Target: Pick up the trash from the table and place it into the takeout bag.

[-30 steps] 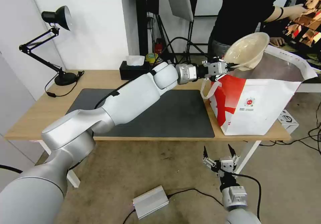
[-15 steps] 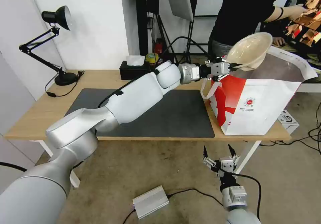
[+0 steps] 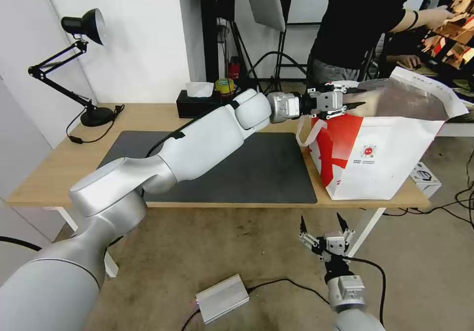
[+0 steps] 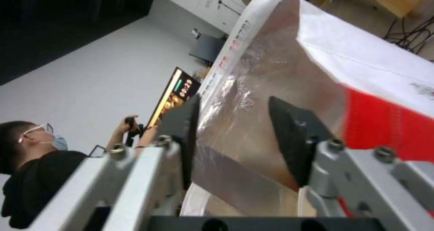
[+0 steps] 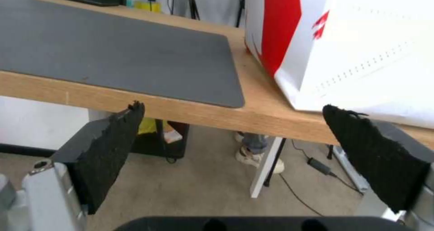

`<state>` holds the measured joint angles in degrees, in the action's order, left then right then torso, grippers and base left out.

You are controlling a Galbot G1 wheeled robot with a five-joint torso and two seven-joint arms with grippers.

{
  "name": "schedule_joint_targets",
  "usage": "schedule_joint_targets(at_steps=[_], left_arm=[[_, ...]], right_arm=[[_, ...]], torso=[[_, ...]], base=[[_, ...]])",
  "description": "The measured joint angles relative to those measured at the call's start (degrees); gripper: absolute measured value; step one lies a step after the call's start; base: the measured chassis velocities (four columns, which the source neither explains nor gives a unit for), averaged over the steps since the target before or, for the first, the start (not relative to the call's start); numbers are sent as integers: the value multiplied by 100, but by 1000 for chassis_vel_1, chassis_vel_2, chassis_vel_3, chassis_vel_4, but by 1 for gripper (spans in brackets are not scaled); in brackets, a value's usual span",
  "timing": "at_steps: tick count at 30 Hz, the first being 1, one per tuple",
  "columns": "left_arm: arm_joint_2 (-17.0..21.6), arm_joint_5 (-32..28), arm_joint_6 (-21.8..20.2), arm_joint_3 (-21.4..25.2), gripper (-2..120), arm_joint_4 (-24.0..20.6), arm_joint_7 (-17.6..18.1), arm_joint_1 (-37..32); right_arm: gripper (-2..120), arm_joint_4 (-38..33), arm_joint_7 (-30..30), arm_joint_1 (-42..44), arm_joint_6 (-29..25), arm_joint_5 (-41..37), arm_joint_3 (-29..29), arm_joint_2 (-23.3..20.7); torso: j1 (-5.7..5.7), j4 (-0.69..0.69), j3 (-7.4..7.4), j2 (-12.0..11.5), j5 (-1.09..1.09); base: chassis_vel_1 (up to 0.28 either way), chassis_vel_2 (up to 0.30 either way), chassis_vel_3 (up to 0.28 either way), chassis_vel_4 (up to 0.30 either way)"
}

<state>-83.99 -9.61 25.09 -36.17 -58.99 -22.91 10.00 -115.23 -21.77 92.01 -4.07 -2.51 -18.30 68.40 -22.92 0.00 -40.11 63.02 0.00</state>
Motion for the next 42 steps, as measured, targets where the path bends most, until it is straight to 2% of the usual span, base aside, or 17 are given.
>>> schedule_joint_targets(at_steps=[1,2,4,7,8,10,13,24,29,42], left_arm=[[0,-2,-1,-4,56,0,1,3],[0,-2,-1,-4,56,0,1,3],[1,-7,-4,-11,68,1,5,15],[4,-8,-4,-12,74,2,7,20],[9,-9,-5,-13,81,1,7,26],[11,-10,-5,-13,84,1,8,28],[18,-13,-6,-10,97,-2,8,30],[85,-22,-14,87,100,-46,14,27],[307,-239,-178,106,100,-304,145,28],[998,-964,-593,633,100,-831,474,75]], right_arm=[[100,-2,0,5,-1,0,-2,0],[100,-2,0,5,-1,0,-2,0],[100,-9,0,8,-3,0,-10,0],[100,-10,0,9,-4,0,-11,0],[100,-10,0,9,-5,0,-11,0],[100,-10,-1,5,-5,0,-12,0],[100,-9,-2,-12,-5,-2,-12,0],[100,3,-2,-37,-5,-17,-23,-3],[100,3,-3,-45,-1,-21,-28,-5],[100,-44,-2,-50,19,-24,-37,-8]], torso=[[0,0,0,0,0],[0,0,0,0,0],[0,0,0,0,0],[0,0,0,0,0],[0,0,0,0,0],[0,0,0,0,0],[0,0,0,0,0],[0,0,0,0,0],[0,0,0,0,0],[0,0,0,0,-1]], base=[[0,0,0,0],[0,0,0,0],[0,0,0,0],[0,0,0,0],[0,0,0,0],[0,0,0,0],[0,0,0,0],[0,0,0,0],[0,0,0,0],[0,0,0,0]])
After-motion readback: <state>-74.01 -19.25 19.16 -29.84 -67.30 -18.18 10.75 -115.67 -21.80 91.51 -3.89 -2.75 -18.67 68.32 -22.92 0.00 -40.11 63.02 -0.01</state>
